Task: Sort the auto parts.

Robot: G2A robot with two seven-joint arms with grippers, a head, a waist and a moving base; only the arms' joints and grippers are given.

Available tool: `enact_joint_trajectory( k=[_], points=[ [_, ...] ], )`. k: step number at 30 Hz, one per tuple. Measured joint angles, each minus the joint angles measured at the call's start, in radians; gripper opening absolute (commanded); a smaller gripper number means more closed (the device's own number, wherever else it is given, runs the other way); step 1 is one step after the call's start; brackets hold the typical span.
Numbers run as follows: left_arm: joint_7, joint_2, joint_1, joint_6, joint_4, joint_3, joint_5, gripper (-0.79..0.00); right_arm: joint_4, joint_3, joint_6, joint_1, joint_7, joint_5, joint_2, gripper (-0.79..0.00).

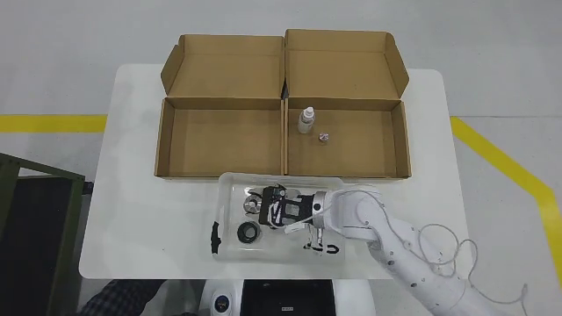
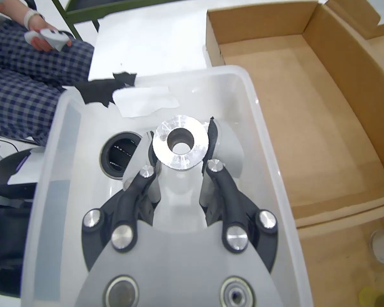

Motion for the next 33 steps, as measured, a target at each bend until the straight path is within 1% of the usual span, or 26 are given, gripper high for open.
enact_joint_trajectory(
  k=[10, 16, 25, 33],
  points=[
    [0.0, 0.0, 0.0, 0.0, 0.0, 0.0, 0.0, 0.0, -0.178, 0.215, -0.061, -0.135, -0.057, 0.152, 0.048, -0.785],
    [0.0, 0.0, 0.0, 0.0, 0.0, 0.0, 0.0, 0.0, -0.229, 0.318, -0.063, -0.189, -0.08, 0.246, 0.064, -0.785],
    [0.0, 0.0, 0.0, 0.0, 0.0, 0.0, 0.0, 0.0, -0.213, 0.409, -0.076, -0.207, -0.096, 0.42, 0.077, -0.785],
    [0.0, 0.0, 0.0, 0.0, 0.0, 0.0, 0.0, 0.0, -0.168, 0.423, -0.072, -0.191, -0.089, 0.535, 0.079, -0.785]
  ],
)
